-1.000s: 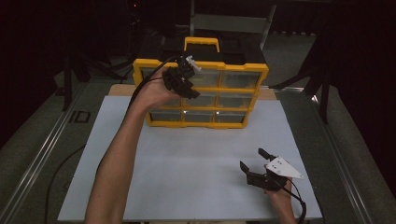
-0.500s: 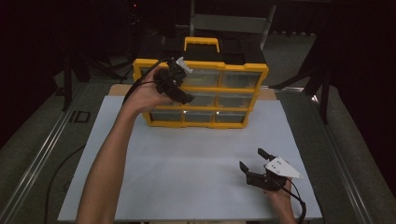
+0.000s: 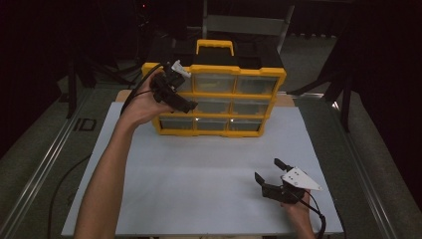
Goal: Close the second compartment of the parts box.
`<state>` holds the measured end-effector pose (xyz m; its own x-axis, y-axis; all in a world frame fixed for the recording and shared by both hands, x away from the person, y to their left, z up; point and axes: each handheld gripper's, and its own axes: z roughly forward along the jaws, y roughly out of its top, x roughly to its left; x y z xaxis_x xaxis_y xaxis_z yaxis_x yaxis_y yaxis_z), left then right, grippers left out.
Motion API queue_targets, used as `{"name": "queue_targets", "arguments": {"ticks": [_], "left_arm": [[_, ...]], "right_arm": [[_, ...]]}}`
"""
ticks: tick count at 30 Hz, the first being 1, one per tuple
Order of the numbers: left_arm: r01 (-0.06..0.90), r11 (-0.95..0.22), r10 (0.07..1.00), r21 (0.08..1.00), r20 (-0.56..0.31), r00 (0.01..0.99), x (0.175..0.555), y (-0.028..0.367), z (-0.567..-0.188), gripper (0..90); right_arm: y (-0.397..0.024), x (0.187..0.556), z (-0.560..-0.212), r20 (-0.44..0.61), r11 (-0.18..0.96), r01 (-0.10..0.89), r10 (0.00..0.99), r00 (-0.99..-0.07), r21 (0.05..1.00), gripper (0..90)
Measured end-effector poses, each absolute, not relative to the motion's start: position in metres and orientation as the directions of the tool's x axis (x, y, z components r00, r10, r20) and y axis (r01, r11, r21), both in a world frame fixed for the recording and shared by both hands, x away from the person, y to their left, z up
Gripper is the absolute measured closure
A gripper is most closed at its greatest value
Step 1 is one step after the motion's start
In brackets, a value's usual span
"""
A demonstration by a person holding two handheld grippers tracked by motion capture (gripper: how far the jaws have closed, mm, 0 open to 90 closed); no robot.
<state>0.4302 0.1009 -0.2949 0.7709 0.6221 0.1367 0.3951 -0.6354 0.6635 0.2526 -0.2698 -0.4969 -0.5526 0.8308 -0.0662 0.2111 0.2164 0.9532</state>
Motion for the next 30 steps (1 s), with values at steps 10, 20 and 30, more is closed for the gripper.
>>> {"name": "queue_targets", "arguments": {"ticks": [10, 20, 30], "left_arm": [[0.404, -0.634, 0.629, 0.660, 0.135, 0.766, 0.423, 0.114, -0.300, 2.7], [0.375, -0.656, 0.621, 0.655, 0.187, 0.761, 0.404, 0.124, -0.315, 1.1], [0.376, -0.608, 0.656, 0.699, 0.176, 0.734, 0.393, 0.142, -0.335, 1.0]], "right_arm": [[-0.269, 0.252, -0.497, -0.067, 0.217, 0.212, 0.831, -0.552, 0.953, 14.1], [-0.268, 0.252, -0.497, -0.069, 0.220, 0.211, 0.829, -0.554, 0.952, 14.1], [-0.268, 0.252, -0.497, -0.067, 0.220, 0.215, 0.830, -0.554, 0.952, 14.1]]}}
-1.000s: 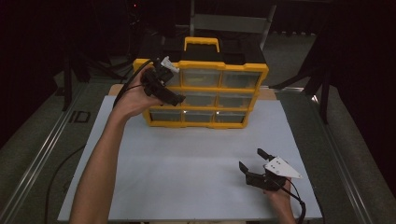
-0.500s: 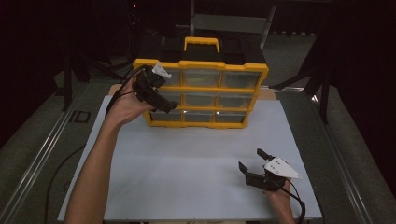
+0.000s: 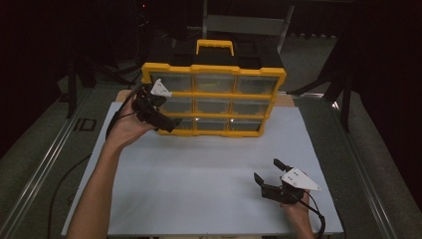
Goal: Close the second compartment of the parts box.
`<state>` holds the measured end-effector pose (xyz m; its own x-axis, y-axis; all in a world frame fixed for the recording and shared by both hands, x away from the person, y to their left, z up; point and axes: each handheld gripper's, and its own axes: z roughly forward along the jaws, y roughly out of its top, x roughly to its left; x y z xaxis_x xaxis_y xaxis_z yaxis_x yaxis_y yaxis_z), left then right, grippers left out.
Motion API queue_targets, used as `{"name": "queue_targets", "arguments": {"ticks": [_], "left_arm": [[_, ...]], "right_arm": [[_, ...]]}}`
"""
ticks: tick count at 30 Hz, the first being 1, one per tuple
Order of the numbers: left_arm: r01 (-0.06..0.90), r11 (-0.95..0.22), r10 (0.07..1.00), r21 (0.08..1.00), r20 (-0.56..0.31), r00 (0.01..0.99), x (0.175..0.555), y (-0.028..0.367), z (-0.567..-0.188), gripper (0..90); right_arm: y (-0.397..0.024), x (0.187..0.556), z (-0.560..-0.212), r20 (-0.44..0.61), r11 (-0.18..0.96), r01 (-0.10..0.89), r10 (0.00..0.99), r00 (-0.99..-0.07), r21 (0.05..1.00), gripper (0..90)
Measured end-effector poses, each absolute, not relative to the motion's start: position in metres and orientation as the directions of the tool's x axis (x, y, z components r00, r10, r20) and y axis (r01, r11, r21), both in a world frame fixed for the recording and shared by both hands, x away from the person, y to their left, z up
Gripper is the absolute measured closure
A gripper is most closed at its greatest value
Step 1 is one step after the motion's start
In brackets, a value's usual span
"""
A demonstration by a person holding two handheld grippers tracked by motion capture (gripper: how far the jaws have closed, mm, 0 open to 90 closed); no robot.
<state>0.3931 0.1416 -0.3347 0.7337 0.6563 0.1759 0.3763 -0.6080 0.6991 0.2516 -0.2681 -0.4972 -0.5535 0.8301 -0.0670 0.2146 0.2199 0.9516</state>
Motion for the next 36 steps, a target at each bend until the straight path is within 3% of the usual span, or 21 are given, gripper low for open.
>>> {"name": "queue_targets", "arguments": {"ticks": [12, 21, 36], "left_arm": [[0.385, -0.547, 0.694, 0.743, 0.146, 0.705, 0.359, 0.164, -0.378, 1.0], [0.401, -0.447, 0.725, 0.800, 0.062, 0.686, 0.325, 0.181, -0.422, 1.0], [0.349, -0.293, 0.753, 0.890, -0.010, 0.659, 0.284, 0.202, -0.474, 0.9]], "right_arm": [[-0.267, 0.252, -0.498, -0.063, 0.217, 0.216, 0.830, -0.555, 0.952, 14.0], [-0.266, 0.251, -0.498, -0.057, 0.210, 0.216, 0.830, -0.556, 0.954, 14.0], [-0.263, 0.252, -0.500, -0.059, 0.212, 0.214, 0.828, -0.557, 0.954, 13.5]]}}
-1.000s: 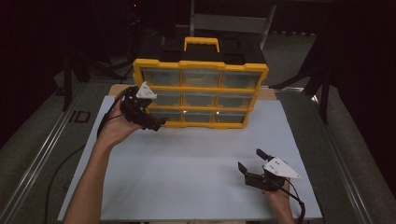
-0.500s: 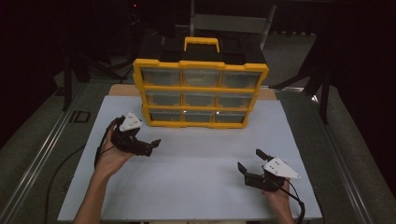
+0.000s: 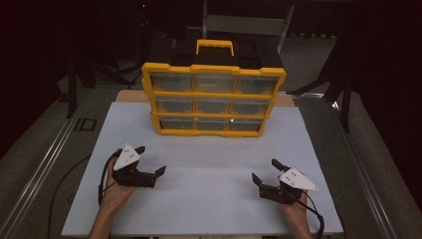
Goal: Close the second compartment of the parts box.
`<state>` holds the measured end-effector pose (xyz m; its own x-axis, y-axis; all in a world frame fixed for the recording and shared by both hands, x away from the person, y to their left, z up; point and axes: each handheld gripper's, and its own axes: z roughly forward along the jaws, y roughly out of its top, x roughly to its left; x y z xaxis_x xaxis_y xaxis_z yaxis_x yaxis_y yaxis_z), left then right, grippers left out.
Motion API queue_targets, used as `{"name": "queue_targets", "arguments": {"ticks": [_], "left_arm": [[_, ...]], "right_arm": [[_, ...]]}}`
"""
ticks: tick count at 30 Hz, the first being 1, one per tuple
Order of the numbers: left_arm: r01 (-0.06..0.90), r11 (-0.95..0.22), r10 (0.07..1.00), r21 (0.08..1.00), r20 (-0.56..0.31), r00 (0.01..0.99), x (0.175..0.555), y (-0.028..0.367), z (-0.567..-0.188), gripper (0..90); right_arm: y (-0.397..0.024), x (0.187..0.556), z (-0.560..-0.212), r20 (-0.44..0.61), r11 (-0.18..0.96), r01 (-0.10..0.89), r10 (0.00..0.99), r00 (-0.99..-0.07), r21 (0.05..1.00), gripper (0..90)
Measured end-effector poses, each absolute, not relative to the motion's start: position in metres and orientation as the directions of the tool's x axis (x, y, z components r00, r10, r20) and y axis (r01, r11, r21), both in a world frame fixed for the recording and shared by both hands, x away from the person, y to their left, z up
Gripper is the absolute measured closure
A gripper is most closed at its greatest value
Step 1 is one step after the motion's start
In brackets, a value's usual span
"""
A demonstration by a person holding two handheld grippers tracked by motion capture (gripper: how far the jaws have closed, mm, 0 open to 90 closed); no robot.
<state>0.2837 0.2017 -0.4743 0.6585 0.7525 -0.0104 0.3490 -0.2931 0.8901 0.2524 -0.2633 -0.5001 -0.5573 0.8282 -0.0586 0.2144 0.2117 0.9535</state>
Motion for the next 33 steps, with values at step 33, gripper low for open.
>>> {"name": "queue_targets", "arguments": {"ticks": [33], "left_arm": [[0.288, -0.247, 0.777, 0.925, 0.011, 0.630, 0.256, 0.205, -0.488, 0.3]], "right_arm": [[-0.255, 0.253, -0.501, -0.072, 0.202, 0.156, 0.802, -0.594, 0.967, 12.8]]}}
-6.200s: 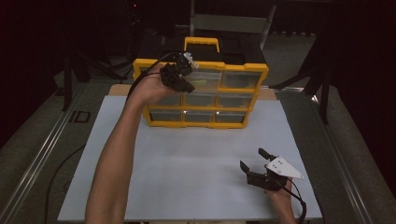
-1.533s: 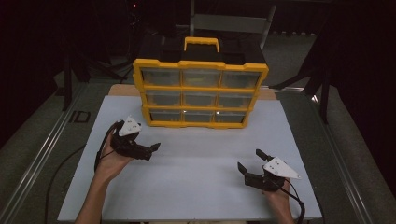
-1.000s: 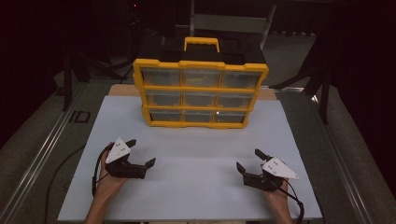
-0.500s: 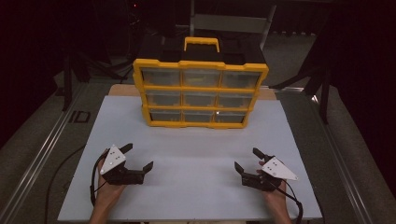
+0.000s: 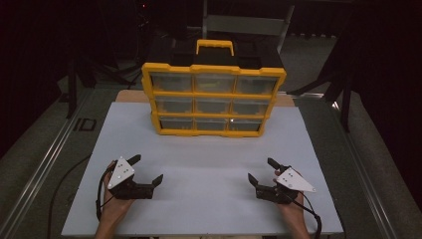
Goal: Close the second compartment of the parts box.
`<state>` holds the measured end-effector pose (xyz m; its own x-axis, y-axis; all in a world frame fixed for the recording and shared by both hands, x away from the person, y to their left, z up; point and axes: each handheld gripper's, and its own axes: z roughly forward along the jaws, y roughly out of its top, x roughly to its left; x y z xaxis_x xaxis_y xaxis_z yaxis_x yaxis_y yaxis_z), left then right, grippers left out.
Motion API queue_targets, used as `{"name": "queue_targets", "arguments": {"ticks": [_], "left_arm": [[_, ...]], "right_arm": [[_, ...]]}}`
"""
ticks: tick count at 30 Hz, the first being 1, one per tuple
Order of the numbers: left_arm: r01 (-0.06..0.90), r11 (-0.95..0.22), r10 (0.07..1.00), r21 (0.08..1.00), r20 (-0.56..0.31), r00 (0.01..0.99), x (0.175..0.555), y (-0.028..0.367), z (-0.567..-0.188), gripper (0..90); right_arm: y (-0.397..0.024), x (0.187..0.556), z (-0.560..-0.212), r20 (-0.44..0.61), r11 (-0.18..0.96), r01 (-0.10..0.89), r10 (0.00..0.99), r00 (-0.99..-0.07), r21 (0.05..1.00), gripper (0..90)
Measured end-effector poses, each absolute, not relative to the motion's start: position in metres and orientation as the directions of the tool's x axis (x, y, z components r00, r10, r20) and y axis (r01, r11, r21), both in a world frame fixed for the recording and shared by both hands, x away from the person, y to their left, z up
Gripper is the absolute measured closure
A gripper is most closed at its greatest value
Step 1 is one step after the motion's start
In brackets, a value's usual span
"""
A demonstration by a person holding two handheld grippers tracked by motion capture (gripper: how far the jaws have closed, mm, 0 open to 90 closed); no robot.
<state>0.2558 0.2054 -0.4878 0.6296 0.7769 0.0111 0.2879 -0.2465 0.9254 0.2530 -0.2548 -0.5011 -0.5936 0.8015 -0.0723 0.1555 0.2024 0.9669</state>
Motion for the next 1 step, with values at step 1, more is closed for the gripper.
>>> {"name": "queue_targets", "arguments": {"ticks": [1], "left_arm": [[0.289, -0.246, 0.776, 0.925, 0.009, 0.631, 0.2558, 0.2050, -0.4880, 0.3]], "right_arm": [[-0.2547, 0.2533, -0.5012, -0.072, 0.203, 0.157, 0.802, -0.593, 0.967, 12.8]]}}
